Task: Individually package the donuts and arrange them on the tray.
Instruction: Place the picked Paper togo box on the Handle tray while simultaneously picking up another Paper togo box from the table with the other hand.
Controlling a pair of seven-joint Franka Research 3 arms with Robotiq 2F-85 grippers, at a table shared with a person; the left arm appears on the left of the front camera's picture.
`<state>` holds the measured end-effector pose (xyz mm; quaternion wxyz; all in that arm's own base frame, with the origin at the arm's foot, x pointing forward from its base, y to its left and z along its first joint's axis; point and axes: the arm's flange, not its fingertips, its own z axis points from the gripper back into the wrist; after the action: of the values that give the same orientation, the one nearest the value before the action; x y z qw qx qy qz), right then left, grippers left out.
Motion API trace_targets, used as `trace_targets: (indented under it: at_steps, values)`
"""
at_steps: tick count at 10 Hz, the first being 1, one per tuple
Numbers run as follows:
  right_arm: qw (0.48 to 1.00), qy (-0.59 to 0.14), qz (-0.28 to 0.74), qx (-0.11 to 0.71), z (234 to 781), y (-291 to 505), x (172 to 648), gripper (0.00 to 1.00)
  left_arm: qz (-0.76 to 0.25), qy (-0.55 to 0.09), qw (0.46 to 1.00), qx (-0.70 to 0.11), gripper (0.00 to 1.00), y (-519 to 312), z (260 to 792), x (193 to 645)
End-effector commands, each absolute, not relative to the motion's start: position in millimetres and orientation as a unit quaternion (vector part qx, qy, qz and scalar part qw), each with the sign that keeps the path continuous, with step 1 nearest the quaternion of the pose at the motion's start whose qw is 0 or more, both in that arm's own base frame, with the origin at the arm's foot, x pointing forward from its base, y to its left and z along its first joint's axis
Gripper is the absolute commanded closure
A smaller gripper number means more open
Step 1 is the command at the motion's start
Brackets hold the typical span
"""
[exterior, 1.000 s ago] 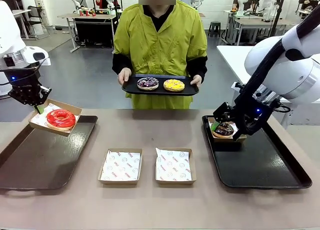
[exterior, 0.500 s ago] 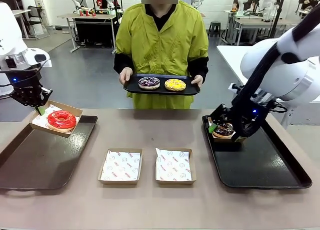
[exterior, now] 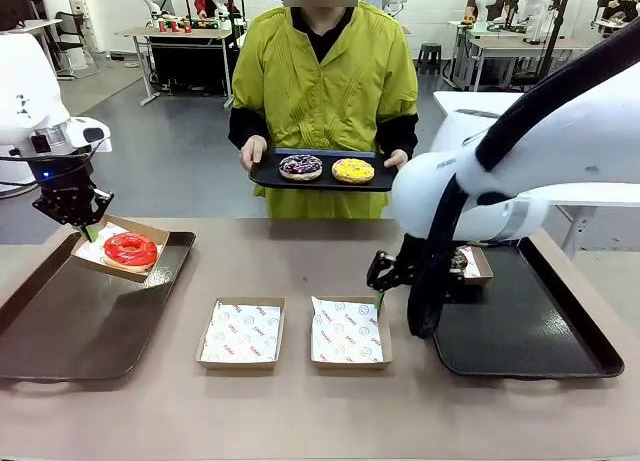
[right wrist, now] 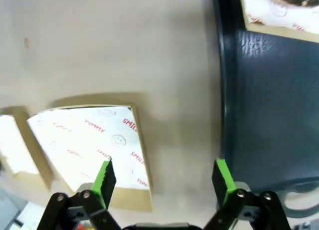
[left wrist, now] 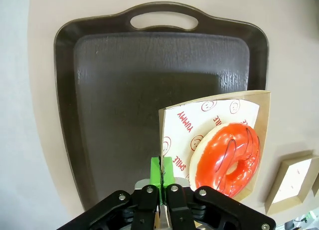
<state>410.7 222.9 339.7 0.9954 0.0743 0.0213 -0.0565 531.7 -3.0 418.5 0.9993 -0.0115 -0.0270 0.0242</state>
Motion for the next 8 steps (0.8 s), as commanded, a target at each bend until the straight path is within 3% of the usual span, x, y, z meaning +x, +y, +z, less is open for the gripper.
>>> trace_targets:
  at_steps: [1,8]
  values:
    - [0.996,0.026,-0.071,0.041,328,243,424,0.00,0.032,-0.024,0.999,-0.027,0.99,1,417,546]
    - [0.998,0.020,-0.054,-0.002,305,276,409,0.00,0.034,-0.006,0.998,-0.044,0.99,-2,399,568]
